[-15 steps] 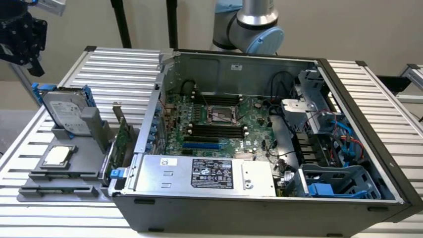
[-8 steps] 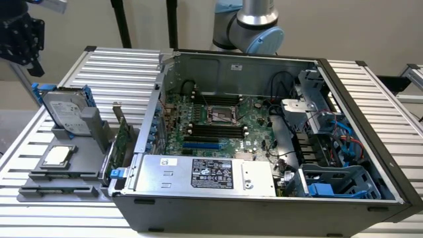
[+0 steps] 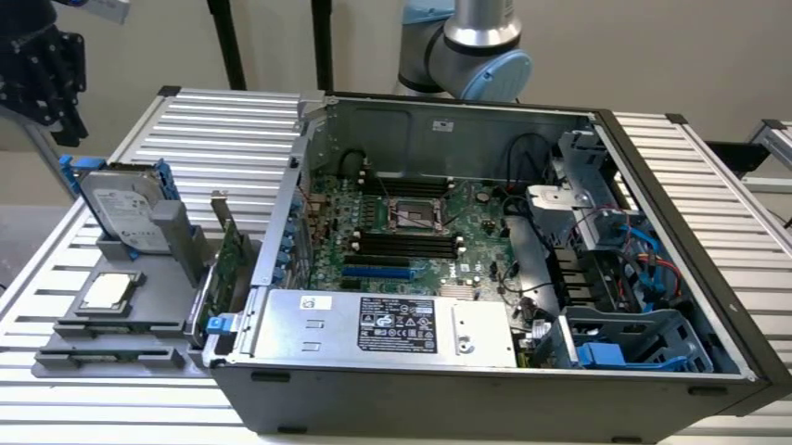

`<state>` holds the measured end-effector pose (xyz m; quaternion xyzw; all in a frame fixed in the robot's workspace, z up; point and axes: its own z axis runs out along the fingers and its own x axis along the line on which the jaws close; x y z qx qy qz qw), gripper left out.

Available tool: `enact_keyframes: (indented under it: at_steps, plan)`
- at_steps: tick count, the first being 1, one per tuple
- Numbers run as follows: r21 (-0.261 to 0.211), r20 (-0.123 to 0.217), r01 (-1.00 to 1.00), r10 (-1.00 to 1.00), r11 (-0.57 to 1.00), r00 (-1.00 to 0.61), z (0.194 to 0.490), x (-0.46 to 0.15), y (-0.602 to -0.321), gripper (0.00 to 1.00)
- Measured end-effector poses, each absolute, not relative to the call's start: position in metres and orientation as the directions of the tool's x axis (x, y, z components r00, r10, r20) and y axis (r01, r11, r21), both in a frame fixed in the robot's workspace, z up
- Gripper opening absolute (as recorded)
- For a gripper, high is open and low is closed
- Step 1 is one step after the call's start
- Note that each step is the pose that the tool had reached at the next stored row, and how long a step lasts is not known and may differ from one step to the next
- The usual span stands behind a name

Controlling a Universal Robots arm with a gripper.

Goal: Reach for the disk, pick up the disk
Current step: 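Pick up the disk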

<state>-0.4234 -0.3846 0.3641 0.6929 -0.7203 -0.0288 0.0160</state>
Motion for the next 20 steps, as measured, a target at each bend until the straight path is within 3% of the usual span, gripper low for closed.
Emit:
enact_keyframes:
  at_steps: [3, 4, 6, 8, 9, 20]
  plan:
    - [0.064, -0.017, -0.997, -0.999, 0.038, -0.039, 0.364, -0.423, -0.385, 0.36]
    - [0.064, -0.017, -0.997, -0.999, 0.038, -0.039, 0.363, -0.423, -0.385, 0.36]
    - [0.063, -0.017, -0.997, -0.999, 0.037, -0.038, 0.361, -0.423, -0.385, 0.48]
    - [0.062, -0.017, -0.997, -0.999, 0.036, -0.037, 0.358, -0.423, -0.385, 0.48]
    - [0.062, -0.017, -0.997, -0.999, 0.035, -0.036, 0.356, -0.423, -0.385, 0.54]
    - [0.061, -0.017, -0.998, -1.000, 0.019, -0.021, 0.336, -0.423, -0.384, 0.54]
